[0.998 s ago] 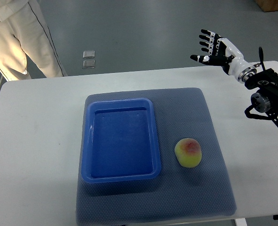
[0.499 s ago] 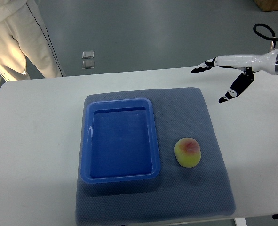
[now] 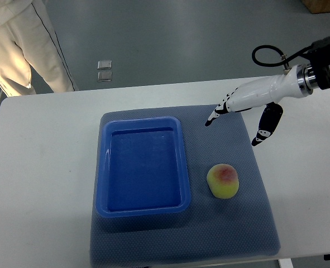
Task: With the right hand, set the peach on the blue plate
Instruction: 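Rotate the right hand palm-down and reach toward the peach, then close the right hand fingers around the peach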
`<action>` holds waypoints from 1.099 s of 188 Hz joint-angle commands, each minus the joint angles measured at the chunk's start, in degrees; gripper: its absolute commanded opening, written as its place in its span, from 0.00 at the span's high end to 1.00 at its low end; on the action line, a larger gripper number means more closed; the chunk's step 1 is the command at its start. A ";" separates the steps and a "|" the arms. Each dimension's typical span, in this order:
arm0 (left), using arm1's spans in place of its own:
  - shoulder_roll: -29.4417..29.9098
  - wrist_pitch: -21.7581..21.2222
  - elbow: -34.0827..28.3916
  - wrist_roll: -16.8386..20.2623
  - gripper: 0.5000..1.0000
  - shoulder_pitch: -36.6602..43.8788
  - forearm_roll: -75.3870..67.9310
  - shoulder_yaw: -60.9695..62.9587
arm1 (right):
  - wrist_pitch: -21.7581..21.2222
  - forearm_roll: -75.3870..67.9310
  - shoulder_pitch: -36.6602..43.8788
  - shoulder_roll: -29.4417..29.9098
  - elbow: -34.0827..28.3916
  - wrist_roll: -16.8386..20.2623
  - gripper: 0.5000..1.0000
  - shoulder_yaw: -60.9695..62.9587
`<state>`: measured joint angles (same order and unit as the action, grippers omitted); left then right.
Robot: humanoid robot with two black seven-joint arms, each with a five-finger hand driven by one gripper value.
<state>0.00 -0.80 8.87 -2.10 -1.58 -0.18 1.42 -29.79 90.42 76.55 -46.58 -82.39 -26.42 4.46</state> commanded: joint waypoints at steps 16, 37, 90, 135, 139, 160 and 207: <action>0.00 0.01 0.01 0.07 0.00 -0.01 0.00 -0.01 | 0.61 0.11 -3.95 1.23 -0.05 -0.04 0.15 -0.86; 0.00 0.01 0.01 0.07 0.00 -0.01 0.00 -0.01 | 1.84 0.19 -5.88 1.23 -0.05 -0.13 0.15 -0.86; 0.00 0.01 0.01 0.07 0.00 -0.01 0.00 -0.01 | 4.91 2.30 -13.53 3.78 1.09 0.49 0.15 -0.86; 0.00 0.01 0.01 0.07 0.00 -0.01 0.00 -0.01 | 7.37 2.48 -16.69 5.27 3.37 0.58 0.15 -0.77; 0.00 0.01 0.01 -0.01 0.00 -0.01 0.00 -0.01 | 7.64 2.48 -16.87 5.36 3.73 0.58 0.15 -0.68; 0.00 0.01 0.01 -0.01 0.00 -0.01 0.00 -0.01 | 8.43 2.39 -17.66 5.89 4.43 0.58 0.15 -0.68; 0.00 0.01 0.01 0.07 0.00 -0.01 -0.09 -0.01 | 9.84 2.39 -19.07 6.51 4.70 0.58 0.15 -0.51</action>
<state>0.00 -0.78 8.87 -2.06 -1.58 -0.18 1.40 -20.47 92.84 57.83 -40.32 -77.87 -25.84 3.90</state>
